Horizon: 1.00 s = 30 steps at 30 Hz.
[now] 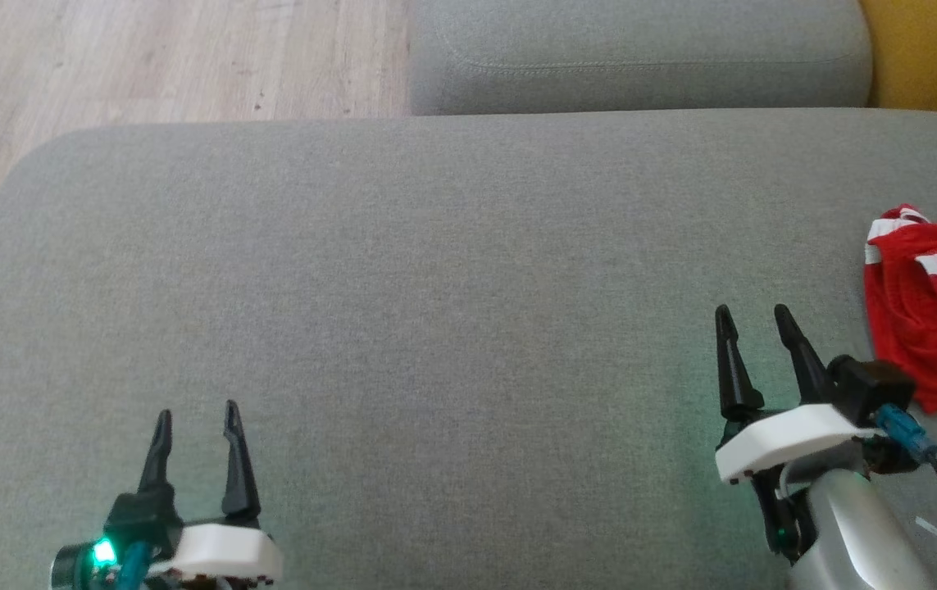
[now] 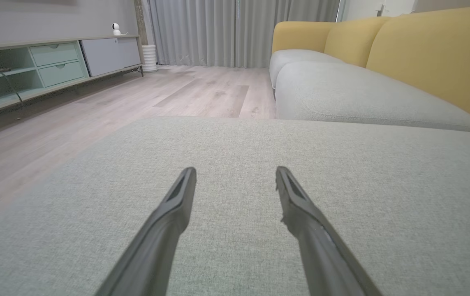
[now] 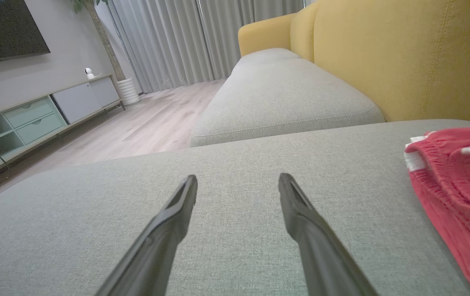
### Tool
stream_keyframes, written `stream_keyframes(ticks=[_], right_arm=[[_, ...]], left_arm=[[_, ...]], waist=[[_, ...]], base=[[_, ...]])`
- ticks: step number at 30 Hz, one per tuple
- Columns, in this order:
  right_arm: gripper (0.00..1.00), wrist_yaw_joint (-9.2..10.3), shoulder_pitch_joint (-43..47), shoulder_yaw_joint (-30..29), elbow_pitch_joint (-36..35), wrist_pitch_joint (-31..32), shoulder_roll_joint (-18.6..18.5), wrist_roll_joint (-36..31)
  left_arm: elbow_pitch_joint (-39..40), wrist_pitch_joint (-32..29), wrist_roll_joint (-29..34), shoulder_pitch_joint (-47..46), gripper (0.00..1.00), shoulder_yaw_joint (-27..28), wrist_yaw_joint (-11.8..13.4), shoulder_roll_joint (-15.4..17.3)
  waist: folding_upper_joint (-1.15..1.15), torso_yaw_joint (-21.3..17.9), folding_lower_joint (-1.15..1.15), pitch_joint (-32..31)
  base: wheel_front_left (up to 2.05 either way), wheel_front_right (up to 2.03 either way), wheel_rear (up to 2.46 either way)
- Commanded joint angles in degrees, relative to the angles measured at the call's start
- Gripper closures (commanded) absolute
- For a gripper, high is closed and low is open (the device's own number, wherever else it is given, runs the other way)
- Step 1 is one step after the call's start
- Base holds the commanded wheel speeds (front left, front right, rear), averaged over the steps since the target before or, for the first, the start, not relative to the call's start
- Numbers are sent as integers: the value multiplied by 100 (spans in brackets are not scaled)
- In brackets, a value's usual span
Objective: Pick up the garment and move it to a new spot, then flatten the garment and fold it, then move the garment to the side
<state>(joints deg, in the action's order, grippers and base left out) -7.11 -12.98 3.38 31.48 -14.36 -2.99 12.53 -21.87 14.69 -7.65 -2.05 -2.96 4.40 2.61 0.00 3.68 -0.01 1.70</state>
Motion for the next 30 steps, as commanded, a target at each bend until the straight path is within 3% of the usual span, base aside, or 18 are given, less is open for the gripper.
stream_keyframes(ticks=[1, 7, 8, 13, 30], right_arm=[[0, -37, -81, 173, -231, -63, 11, 31], [0, -37, 28, 267, -326, -63, 11, 127], [100, 0, 133, 143, -155, 0, 1, 126], [100, 1, 446, 151, 198, 32, 26, 147], [100, -4, 478, -5, -68, 313, 24, 1213]], left_arm=[[195, 31, -50, -83, 0, 267, -76, 27], [382, 31, -416, 10, 0, 428, -414, 27], [234, 0, -491, 138, 100, 256, -494, 1], [-115, -11, -525, 241, 100, 272, -496, -14], [3, -300, -1608, 150, 100, 364, -591, -9]], waist=[[0, -29, 1, -41], [0, -84, 1, -105], [0, -92, 1, -116], [0, -99, 1, -125], [0, -136, 1, -128]], base=[[0, 0, 0], [0, 0, 0], [0, 0, 0], [0, 0, 0], [0, 0, 0]])
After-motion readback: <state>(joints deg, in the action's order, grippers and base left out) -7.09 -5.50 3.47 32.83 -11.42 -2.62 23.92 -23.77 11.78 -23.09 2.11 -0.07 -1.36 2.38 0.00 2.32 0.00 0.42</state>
